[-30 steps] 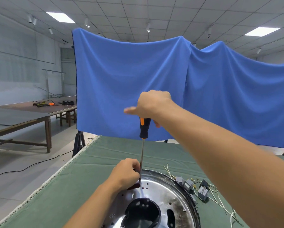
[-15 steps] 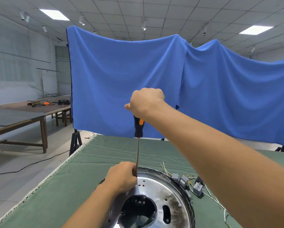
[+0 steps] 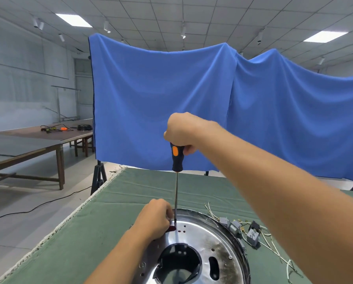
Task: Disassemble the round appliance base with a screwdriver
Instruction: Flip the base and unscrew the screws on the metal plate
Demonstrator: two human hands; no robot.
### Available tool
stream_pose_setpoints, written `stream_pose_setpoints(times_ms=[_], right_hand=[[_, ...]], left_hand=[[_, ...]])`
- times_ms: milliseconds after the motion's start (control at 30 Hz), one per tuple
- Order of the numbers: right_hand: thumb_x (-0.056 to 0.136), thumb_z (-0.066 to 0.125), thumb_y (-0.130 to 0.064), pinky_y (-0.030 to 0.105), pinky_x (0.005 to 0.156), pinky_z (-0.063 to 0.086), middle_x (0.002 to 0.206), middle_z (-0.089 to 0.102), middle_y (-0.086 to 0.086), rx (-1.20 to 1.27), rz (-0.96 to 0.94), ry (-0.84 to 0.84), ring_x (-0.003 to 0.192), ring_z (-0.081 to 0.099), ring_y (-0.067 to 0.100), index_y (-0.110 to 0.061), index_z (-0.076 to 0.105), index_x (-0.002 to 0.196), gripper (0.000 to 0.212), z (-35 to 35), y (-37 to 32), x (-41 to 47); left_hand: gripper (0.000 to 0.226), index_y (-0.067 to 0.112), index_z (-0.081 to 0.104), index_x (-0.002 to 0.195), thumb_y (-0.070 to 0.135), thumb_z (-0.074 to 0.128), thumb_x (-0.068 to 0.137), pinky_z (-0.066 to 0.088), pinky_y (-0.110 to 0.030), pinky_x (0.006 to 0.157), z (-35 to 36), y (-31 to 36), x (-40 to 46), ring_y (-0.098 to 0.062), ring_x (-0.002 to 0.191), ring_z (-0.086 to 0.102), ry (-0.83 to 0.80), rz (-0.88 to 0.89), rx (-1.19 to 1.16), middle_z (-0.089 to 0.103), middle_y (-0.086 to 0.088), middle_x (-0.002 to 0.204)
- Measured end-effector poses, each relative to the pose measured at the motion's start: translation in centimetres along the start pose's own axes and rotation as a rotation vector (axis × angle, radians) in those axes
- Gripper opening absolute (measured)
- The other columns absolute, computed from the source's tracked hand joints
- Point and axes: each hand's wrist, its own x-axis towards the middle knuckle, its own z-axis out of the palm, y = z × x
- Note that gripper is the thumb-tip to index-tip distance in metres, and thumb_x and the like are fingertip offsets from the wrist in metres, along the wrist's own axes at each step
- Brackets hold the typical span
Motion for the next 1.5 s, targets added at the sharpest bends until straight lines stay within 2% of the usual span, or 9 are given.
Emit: stream_pose_setpoints(times_ms=[133, 267, 433, 667, 767, 967, 1100, 1233, 1500], right_hand=[[0.078, 0.055, -0.024, 0.032, 0.068, 0.055, 0.084, 0.072, 0.012, 0.220, -0.024, -0.104, 0.065, 0.064, 0.026, -0.009, 0.061, 0.093, 0.022, -0.1, 0.3, -0.6], [0.090, 0.045, -0.057, 0.026, 0.051, 0.027, 0.064, 0.056, -0.002, -0.102, 0.068, 0.179, 0.052, 0.049, 0.016, -0.016, 0.047, 0.068, 0.046, 0.9, 1.3, -0.7], [0.091, 0.047, -0.017, 0.024, 0.049, 0.027, 0.059, 0.048, 0.001, -0.209, 0.048, 0.104, 0.049, 0.042, 0.018, -0.013, 0.044, 0.066, 0.026, 0.4, 1.9, -0.4], [0.094, 0.042, -0.035, 0.027, 0.057, 0.045, 0.078, 0.060, 0.006, -0.085, 0.105, -0.044, 0.063, 0.061, 0.022, -0.012, 0.058, 0.084, 0.029, -0.5, 2.7, -1.5], [0.098, 0.040, -0.035, 0.026, 0.050, 0.026, 0.063, 0.051, 0.002, -0.245, 0.088, 0.121, 0.051, 0.047, 0.017, -0.014, 0.050, 0.071, 0.035, -0.1, 2.2, -1.5], [0.091, 0.044, -0.025, 0.037, 0.068, 0.057, 0.093, 0.067, 0.012, 0.131, 0.003, -0.100, 0.077, 0.069, 0.028, -0.011, 0.052, 0.109, 0.024, -0.3, 2.4, -1.0], [0.090, 0.048, -0.057, 0.025, 0.049, 0.029, 0.080, 0.064, 0.000, -0.079, 0.025, 0.211, 0.055, 0.053, 0.017, -0.017, 0.051, 0.082, 0.041, 1.2, 3.5, -0.8], [0.090, 0.041, -0.015, 0.024, 0.056, 0.047, 0.071, 0.068, 0.014, 0.121, 0.052, 0.025, 0.054, 0.061, 0.027, -0.008, 0.049, 0.075, 0.018, 0.2, 2.8, -0.6], [0.094, 0.049, -0.034, 0.024, 0.047, 0.027, 0.062, 0.050, 0.000, -0.097, 0.073, 0.234, 0.048, 0.046, 0.018, -0.015, 0.043, 0.065, 0.035, 1.3, 2.3, -1.5]], left_hand=[[0.041, 0.017, 0.076, 0.086, -0.004, 0.045, 0.070, 0.050, -0.027, 0.075, -0.3, 0.2, 0.5, -0.024, 0.090, 0.062, 0.022, -0.003, -0.061, 0.070, -0.005, 0.094], [0.044, 0.015, 0.077, 0.086, -0.007, 0.044, 0.066, 0.046, -0.022, 0.068, -1.1, 0.2, 1.1, -0.017, 0.079, 0.061, -0.019, 0.038, -0.086, 0.072, -0.004, 0.085], [0.045, 0.011, 0.076, 0.086, -0.010, 0.042, 0.066, 0.040, -0.013, 0.057, -1.8, 0.2, 2.3, -0.010, 0.066, 0.054, -0.063, 0.082, -0.062, 0.066, -0.001, 0.075], [0.013, 0.011, 0.060, 0.086, 0.002, 0.050, 0.084, 0.034, -0.030, 0.070, -1.2, 2.1, 0.2, -0.027, 0.097, 0.048, 0.146, 0.004, 0.344, 0.053, -0.008, 0.103], [0.024, 0.009, 0.041, 0.067, 0.015, 0.050, 0.087, 0.036, -0.032, 0.070, 0.7, 2.2, -1.4, -0.029, 0.092, 0.050, 0.077, -0.080, 0.280, 0.054, -0.012, 0.100], [0.019, 0.010, 0.069, 0.094, 0.019, 0.057, 0.081, 0.045, -0.027, 0.075, 1.4, 1.5, -0.5, -0.020, 0.086, 0.055, 0.052, -0.068, -0.076, 0.063, -0.006, 0.093], [0.023, 0.012, 0.072, 0.097, 0.008, 0.063, 0.077, 0.049, -0.021, 0.078, 0.9, 0.3, 0.4, -0.013, 0.088, 0.064, 0.032, -0.058, -0.255, 0.069, 0.001, 0.093], [0.020, 0.011, 0.073, 0.096, 0.008, 0.068, 0.077, 0.047, -0.019, 0.079, 0.9, 0.0, 0.7, -0.013, 0.087, 0.062, 0.045, -0.002, -0.255, 0.066, 0.001, 0.093], [0.023, 0.011, 0.072, 0.097, 0.003, 0.060, 0.079, 0.043, -0.020, 0.070, 0.4, 0.8, 0.9, -0.014, 0.083, 0.057, -0.019, -0.136, -0.177, 0.068, -0.005, 0.099]])
